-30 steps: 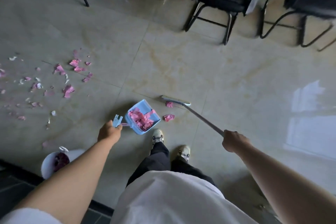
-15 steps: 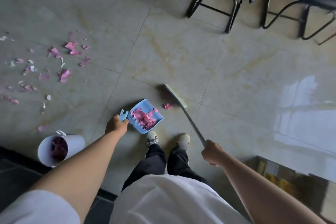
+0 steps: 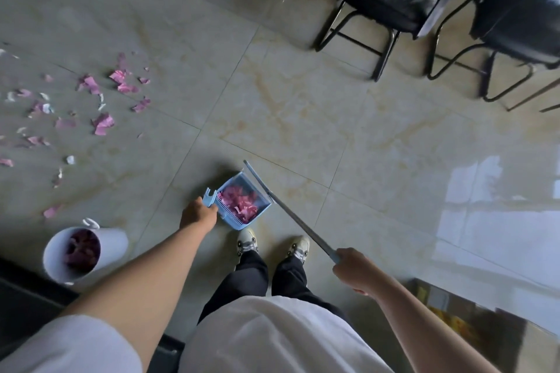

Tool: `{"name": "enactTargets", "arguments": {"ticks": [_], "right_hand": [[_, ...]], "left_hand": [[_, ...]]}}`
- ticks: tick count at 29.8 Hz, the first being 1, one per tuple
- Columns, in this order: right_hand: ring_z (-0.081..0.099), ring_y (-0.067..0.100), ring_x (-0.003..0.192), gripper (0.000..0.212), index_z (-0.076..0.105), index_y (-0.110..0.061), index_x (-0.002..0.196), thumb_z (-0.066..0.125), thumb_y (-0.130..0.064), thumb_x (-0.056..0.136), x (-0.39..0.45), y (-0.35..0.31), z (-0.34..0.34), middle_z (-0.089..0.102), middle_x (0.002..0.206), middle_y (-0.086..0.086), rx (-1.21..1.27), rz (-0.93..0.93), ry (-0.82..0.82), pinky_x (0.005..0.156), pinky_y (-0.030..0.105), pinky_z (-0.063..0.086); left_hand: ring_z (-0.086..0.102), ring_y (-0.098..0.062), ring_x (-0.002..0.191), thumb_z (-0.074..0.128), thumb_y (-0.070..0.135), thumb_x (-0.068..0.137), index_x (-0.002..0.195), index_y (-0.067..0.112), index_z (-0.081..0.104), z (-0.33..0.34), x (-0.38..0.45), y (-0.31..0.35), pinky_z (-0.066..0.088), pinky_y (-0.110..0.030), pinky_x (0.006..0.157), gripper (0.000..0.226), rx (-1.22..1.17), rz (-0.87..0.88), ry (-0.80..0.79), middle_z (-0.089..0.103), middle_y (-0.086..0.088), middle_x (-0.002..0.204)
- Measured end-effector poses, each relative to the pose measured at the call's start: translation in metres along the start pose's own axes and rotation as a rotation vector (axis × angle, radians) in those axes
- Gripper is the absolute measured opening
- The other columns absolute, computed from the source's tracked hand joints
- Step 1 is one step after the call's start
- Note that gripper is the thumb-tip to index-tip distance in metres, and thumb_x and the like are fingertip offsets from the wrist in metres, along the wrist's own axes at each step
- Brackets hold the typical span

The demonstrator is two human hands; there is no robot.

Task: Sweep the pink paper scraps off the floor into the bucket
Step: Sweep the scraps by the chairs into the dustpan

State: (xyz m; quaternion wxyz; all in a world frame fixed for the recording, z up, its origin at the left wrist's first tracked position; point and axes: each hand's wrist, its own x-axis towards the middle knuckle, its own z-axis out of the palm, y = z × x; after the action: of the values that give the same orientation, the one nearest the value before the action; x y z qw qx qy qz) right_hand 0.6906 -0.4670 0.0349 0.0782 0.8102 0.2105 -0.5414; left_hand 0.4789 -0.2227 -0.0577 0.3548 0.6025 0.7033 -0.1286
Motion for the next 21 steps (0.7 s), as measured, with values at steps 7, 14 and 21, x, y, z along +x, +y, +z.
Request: {"name": "enactTargets", "arguments": {"ticks": [7,14,21], "right_hand": [[0.038,0.015,0.039,0.023,0.058,-0.009,0.094,0.039,-0.006,0.082,0.001,-0.028,-0.031,0.046,0.06,0.004,0.112,0.063,0.055,0.036,0.016,0.027],[0.039,0.014,0.039,0.021,0.059,0.004,0.099,0.046,-0.003,0.085,0.039,-0.09,-0.045,0.045,0.055,0.009,0.168,0.093,0.126,0.04,0.016,0.026],[0.041,0.015,0.043,0.025,0.054,0.007,0.111,0.043,-0.002,0.091,0.064,-0.139,-0.05,0.044,0.063,0.011,0.096,0.067,0.102,0.037,0.016,0.028]], "left_hand": [[0.059,-0.036,0.11,0.057,0.025,0.09,0.114,0.003,0.06,-0.009,0.004,-0.004,0.047,-0.036,0.09,0.032,-0.114,-0.039,-0.035,0.063,-0.021,0.119],[0.061,-0.033,0.109,0.055,0.028,0.091,0.117,0.005,0.061,-0.055,0.009,-0.028,0.047,-0.033,0.087,0.036,-0.261,-0.095,-0.009,0.064,-0.018,0.119],[0.062,-0.033,0.105,0.055,0.029,0.09,0.114,0.009,0.063,-0.065,0.014,-0.06,0.048,-0.031,0.084,0.032,-0.273,-0.111,-0.018,0.067,-0.016,0.114]]}}
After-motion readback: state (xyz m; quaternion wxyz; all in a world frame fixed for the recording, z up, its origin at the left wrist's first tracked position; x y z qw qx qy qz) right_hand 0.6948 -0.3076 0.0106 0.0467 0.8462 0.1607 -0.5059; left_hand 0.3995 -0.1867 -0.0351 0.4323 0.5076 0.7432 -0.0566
